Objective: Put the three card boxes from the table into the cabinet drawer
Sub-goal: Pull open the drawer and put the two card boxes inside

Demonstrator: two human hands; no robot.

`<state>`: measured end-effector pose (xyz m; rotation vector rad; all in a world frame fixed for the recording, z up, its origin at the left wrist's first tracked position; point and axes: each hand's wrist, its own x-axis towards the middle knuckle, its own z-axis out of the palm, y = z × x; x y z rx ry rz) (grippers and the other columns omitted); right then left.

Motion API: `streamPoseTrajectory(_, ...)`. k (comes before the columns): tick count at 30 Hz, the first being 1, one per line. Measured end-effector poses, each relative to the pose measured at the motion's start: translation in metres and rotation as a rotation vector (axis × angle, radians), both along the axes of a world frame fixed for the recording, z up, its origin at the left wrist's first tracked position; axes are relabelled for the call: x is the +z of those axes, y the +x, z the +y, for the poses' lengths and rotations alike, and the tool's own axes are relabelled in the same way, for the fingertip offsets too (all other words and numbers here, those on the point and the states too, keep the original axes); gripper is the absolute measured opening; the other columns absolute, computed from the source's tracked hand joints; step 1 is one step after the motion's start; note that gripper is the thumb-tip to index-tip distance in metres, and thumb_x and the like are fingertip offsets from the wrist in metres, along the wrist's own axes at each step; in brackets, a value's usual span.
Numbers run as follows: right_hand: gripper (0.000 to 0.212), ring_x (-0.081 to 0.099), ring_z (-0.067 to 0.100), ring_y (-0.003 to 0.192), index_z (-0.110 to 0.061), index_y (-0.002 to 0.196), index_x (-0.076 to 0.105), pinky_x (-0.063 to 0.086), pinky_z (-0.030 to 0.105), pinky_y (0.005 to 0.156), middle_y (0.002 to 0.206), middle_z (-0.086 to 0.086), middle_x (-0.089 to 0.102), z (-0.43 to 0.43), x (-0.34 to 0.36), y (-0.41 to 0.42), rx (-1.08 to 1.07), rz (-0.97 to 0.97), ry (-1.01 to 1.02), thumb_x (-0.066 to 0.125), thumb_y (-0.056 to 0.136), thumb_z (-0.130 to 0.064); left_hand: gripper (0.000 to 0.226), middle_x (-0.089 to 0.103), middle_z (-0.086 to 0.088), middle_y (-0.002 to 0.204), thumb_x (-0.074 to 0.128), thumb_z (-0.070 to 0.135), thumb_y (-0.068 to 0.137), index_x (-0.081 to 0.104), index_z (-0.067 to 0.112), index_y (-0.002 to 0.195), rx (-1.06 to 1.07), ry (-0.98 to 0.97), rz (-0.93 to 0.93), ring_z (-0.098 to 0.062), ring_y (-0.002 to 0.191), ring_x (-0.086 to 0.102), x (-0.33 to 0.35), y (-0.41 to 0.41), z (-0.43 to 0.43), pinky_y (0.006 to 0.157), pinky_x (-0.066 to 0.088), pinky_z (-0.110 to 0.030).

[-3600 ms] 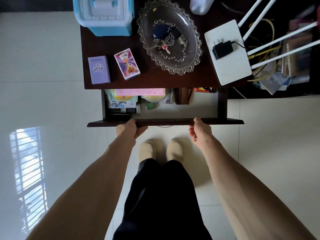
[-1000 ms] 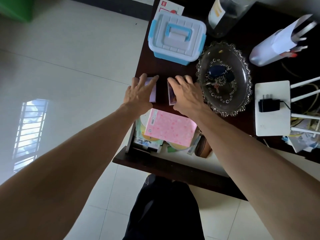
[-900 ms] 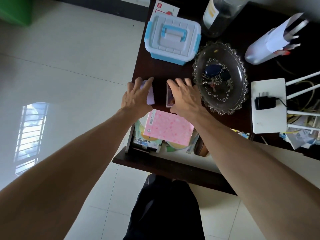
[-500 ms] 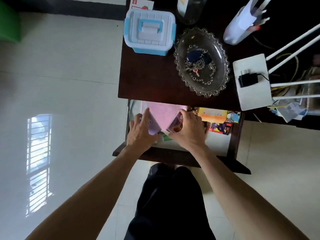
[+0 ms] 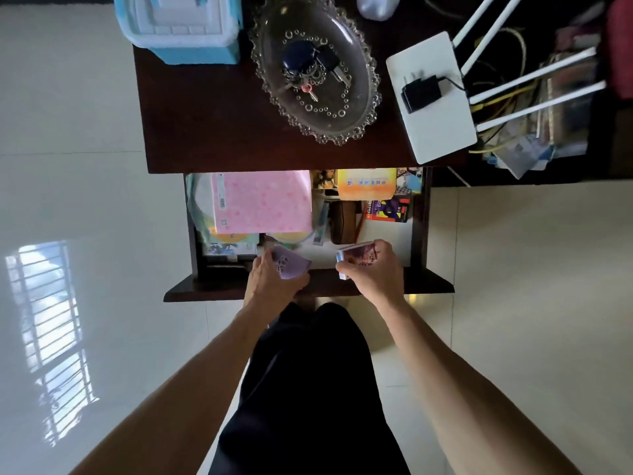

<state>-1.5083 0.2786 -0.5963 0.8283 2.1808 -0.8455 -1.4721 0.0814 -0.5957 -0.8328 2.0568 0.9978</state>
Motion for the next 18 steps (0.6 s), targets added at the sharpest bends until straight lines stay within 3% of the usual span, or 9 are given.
streamPoseTrajectory(4,0.082,0.068,0.019,0.097,-0.016,0.119,0.058,0.060,0.038,0.087,0.110,0.001,0.070,0.020,-0.013,-0.007,-0.132,-0.048,0.007,0.087,0.053,-0.055,0.078,0.057,-0.007,0.119,0.082,0.041,0.061,0.048,0.016,0.126,0.004,0.000,0.009,-0.026,0.107,0.057,-0.003,-0.002,0.007,0.093,0.052,-0.047)
streamPoseTrajectory(9,0.071,0.071,0.018,0.098,-0.014,0.121,0.064,0.060,0.031,0.084,0.113,0.003,0.074,0.038,-0.036,-0.017,-0.290,-0.077,-0.002,0.090,0.063,-0.044,0.076,0.057,-0.003,0.120,0.084,0.038,0.063,0.048,0.018,0.127,0.042,-0.004,0.024,-0.024,0.107,0.059,-0.013,-0.006,0.015,0.091,0.054,-0.046)
streamPoseTrajectory(15,0.089,0.061,0.029,0.118,-0.010,0.139,0.046,0.055,0.046,0.097,0.133,0.011,0.060,0.042,-0.064,-0.036,-0.244,-0.065,0.121,0.091,0.066,-0.033,0.084,0.055,-0.004,0.125,0.084,0.042,0.062,0.046,0.016,0.132,0.024,-0.002,0.007,-0.024,0.111,0.059,-0.036,-0.006,0.025,0.094,0.054,-0.046)
streamPoseTrajectory(18,0.092,0.058,0.032,0.121,-0.010,0.145,0.039,0.053,0.044,0.095,0.139,0.015,0.052,0.041,-0.079,-0.042,-0.229,-0.090,0.169,0.090,0.069,-0.029,0.087,0.055,-0.005,0.129,0.082,0.046,0.063,0.044,0.015,0.136,-0.028,-0.005,-0.004,-0.023,0.114,0.057,-0.046,-0.005,0.030,0.098,0.052,-0.044)
